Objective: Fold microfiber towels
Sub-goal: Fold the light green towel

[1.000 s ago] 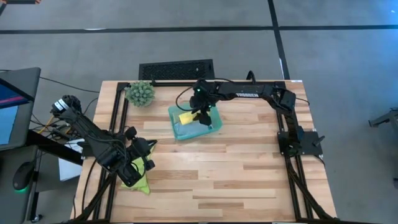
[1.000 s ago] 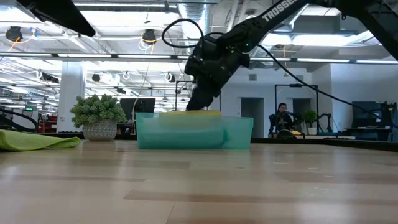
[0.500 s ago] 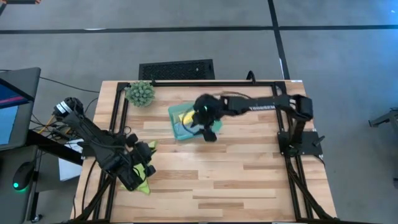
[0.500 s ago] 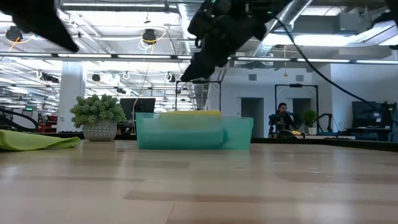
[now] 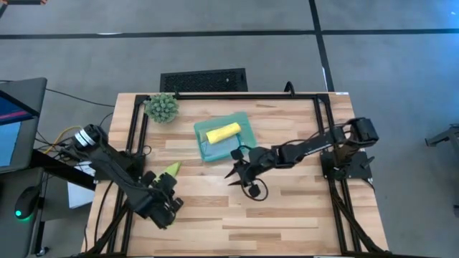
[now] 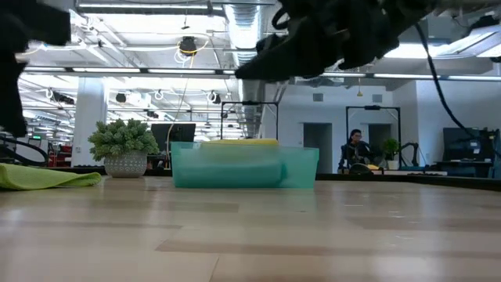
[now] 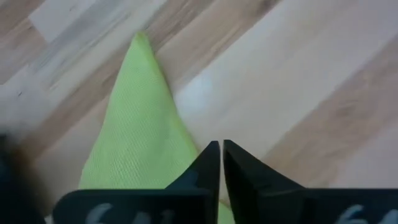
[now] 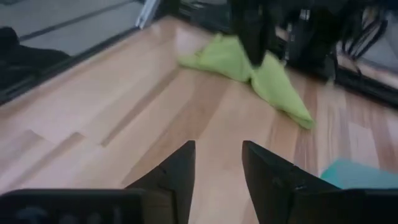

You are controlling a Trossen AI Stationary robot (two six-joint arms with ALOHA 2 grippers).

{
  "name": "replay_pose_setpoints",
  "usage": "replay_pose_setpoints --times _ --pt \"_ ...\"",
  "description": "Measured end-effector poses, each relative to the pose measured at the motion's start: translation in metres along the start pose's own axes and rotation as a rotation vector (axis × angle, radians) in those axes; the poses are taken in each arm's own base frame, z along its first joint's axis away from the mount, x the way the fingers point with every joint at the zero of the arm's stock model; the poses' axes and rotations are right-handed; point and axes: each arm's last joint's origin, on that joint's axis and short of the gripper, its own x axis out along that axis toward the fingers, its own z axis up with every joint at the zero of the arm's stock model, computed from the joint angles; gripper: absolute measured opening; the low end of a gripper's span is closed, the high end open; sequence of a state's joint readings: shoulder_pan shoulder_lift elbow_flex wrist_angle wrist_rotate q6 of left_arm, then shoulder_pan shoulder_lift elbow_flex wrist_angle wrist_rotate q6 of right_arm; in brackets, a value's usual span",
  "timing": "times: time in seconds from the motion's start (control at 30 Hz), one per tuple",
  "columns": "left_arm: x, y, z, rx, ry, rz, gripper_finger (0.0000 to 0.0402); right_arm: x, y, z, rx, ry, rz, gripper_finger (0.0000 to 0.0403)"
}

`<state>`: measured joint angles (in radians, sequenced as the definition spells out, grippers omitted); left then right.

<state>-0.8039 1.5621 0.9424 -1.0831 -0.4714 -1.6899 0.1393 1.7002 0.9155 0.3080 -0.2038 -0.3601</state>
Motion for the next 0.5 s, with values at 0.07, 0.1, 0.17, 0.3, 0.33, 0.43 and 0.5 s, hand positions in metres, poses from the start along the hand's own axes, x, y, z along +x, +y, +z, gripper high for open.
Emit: replay_pose_setpoints --times 0.07,0.1,0.17,0.3,0.33,0.43,0.5 --pt "0.010 -0.003 -0.001 -0.020 0.043 0.054 0.0031 0.004 0.001 -0.004 -0.016 -0.021 -0.007 0.0151" --pt "0.015 -0.005 -0.001 -0.028 0.062 0.081 0.0045 0.005 0.000 -0.006 -0.014 -0.014 -0.007 0.0148" --pt "0.025 -0.008 -0.001 -0.037 0.073 0.128 0.0073 0.008 -0.001 -0.011 -0.009 -0.002 -0.011 0.0144" --pt "0.044 -0.020 -0.004 -0.014 0.140 0.139 0.0107 0.011 -0.003 -0.014 0.020 -0.001 -0.018 0.0137" --pt "0.049 -0.023 -0.005 -0.006 0.166 0.133 0.0105 0.011 -0.003 -0.014 0.025 -0.003 -0.019 0.0136" --pt "0.054 -0.029 -0.005 0.010 0.197 0.111 0.0069 0.011 -0.002 -0.015 0.029 0.012 -0.009 0.0134" --pt "0.054 -0.031 -0.006 0.014 0.199 0.098 0.0028 0.011 -0.001 -0.013 0.024 -0.002 -0.010 0.0134"
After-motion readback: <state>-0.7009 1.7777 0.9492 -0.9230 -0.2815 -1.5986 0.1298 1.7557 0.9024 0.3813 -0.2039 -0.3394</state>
